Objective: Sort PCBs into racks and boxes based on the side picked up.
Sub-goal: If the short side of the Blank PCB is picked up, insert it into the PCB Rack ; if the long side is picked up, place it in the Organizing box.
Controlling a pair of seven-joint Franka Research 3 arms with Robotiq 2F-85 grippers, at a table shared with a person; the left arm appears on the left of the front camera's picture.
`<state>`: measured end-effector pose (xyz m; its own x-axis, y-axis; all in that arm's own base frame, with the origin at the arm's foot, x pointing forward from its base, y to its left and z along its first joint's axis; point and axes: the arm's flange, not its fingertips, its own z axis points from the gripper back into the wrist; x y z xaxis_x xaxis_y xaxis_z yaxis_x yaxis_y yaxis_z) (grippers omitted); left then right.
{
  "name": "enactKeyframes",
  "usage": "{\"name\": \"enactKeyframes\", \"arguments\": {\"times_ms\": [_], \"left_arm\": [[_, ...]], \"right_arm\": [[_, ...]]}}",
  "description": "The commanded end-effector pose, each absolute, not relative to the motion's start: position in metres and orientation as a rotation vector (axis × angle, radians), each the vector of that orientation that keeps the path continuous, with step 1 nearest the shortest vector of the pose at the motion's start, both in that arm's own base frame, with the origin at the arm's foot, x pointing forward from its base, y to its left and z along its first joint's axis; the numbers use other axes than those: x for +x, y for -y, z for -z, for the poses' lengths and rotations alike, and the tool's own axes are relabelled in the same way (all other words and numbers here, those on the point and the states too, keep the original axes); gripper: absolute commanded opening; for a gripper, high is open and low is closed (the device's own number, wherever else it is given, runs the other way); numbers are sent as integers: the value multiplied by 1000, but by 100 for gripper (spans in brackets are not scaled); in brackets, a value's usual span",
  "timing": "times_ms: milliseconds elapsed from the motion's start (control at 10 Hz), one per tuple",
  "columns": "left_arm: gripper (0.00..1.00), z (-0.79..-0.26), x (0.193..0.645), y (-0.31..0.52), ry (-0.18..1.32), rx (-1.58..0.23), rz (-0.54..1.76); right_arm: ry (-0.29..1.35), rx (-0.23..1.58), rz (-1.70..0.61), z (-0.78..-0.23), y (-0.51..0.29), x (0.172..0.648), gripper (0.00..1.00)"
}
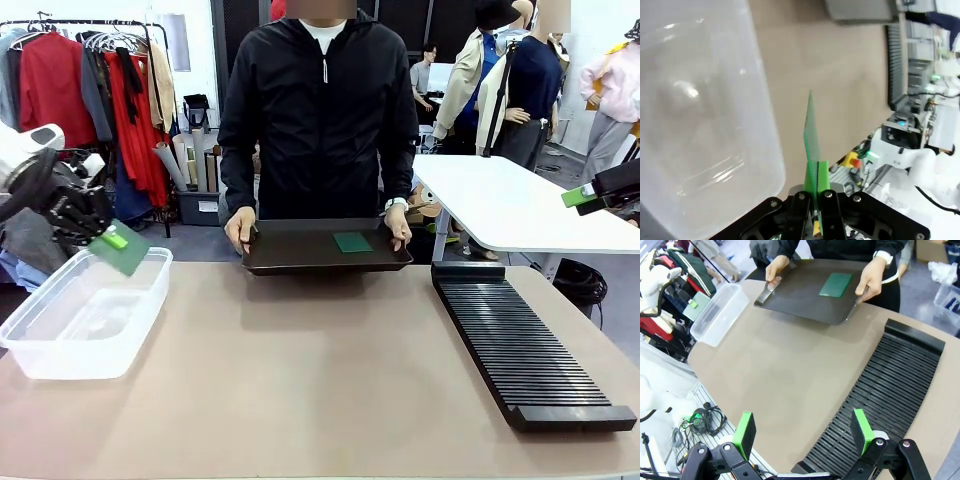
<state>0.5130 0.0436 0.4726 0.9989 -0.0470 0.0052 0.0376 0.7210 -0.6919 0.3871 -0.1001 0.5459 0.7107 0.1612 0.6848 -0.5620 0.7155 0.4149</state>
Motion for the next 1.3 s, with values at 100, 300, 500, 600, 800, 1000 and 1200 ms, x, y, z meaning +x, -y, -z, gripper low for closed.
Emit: {"name": "enactKeyframes", "arguments": {"times_ms": [100, 300, 500, 600, 800, 1000, 1200], "left_arm": [[0, -486, 509, -47, -150, -563, 71], [0, -494, 515, -48, -157, -503, 108], [0, -498, 521, -47, -121, -413, 174], [0, -498, 525, -43, -77, -393, 203], [0, -491, 532, -41, -40, -343, 203], [0, -479, 538, -41, 3, -322, 193], [0, -463, 546, -40, 19, -348, 207]], "right_arm": [[682, 659, -432, -546, 99, 388, 100], [682, 659, -432, -546, 99, 388, 100], [682, 659, -432, -546, 99, 388, 100], [682, 659, -432, -546, 99, 388, 100], [682, 659, -432, -546, 99, 388, 100], [682, 659, -432, -546, 99, 388, 100], [682, 659, -432, -546, 99, 388, 100]]}}
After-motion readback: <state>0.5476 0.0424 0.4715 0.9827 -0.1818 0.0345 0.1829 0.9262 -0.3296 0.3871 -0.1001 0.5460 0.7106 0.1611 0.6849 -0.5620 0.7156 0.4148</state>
